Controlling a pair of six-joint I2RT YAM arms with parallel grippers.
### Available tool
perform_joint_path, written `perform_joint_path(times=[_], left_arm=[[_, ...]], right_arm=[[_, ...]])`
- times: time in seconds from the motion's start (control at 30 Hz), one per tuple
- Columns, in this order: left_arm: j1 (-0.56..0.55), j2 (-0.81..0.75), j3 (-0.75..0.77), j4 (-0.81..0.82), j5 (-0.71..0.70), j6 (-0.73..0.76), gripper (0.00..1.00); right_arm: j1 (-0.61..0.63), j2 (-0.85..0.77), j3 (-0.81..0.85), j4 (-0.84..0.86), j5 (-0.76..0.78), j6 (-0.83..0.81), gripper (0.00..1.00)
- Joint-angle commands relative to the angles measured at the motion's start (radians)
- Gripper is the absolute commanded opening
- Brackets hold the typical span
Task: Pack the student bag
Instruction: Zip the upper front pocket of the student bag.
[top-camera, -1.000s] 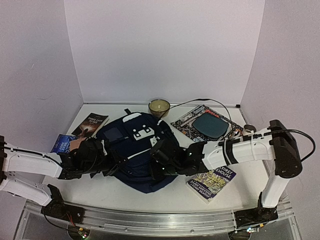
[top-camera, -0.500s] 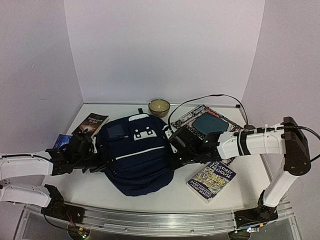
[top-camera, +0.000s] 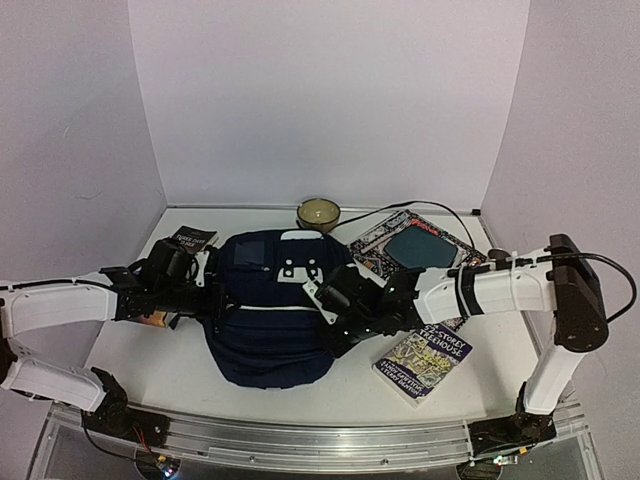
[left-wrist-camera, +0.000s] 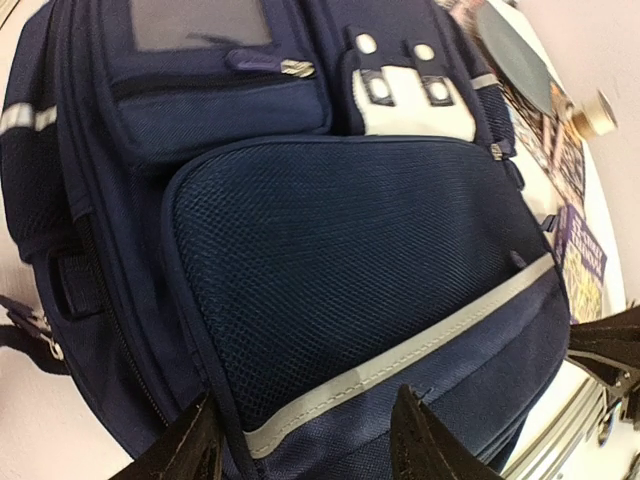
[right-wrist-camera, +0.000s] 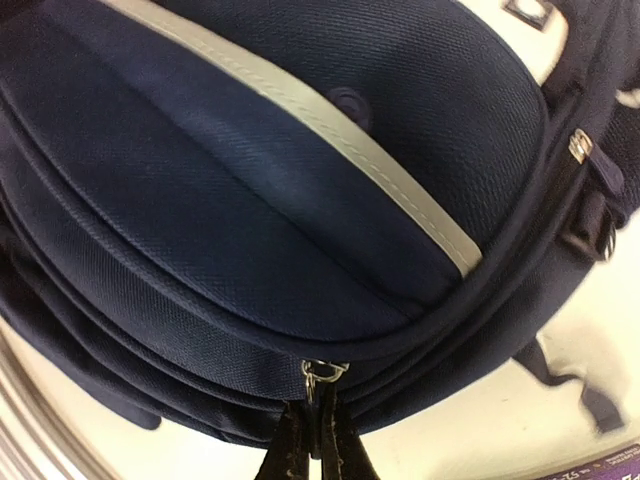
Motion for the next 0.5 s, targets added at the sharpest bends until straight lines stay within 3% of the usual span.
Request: perform_joint_path(times=[0.0, 0.13, 0.23, 0.37, 0.47], left_arm=[[-0.095, -0.047, 0.078, 0.029, 0.006, 0.173, 0.6], [-0.212, -0.017, 0.123, 0.015, -0.091, 0.263, 0.62], [-0.227, -0.032, 0.155, -0.034, -0.196, 0.324, 0.64], [-0.226, -0.085, 0.2, -0.156, -0.449, 0.332, 0.75], [-0.226, -0.106, 0.216, -0.188, -0.473, 0.331, 0.79]], right_arm=[[0.012, -0.031, 0.05, -0.026, -0.057, -0.03, 0.0], [0.011, -0.045, 0.058, -0.027, -0.065, -0.039, 0.0], [0.011, -0.051, 0.058, -0.029, -0.06, -0.037, 0.0], [0.011, -0.062, 0.049, -0.03, -0.057, -0.028, 0.0], [0.011, -0.067, 0.05, -0.031, -0.054, -0.028, 0.0]])
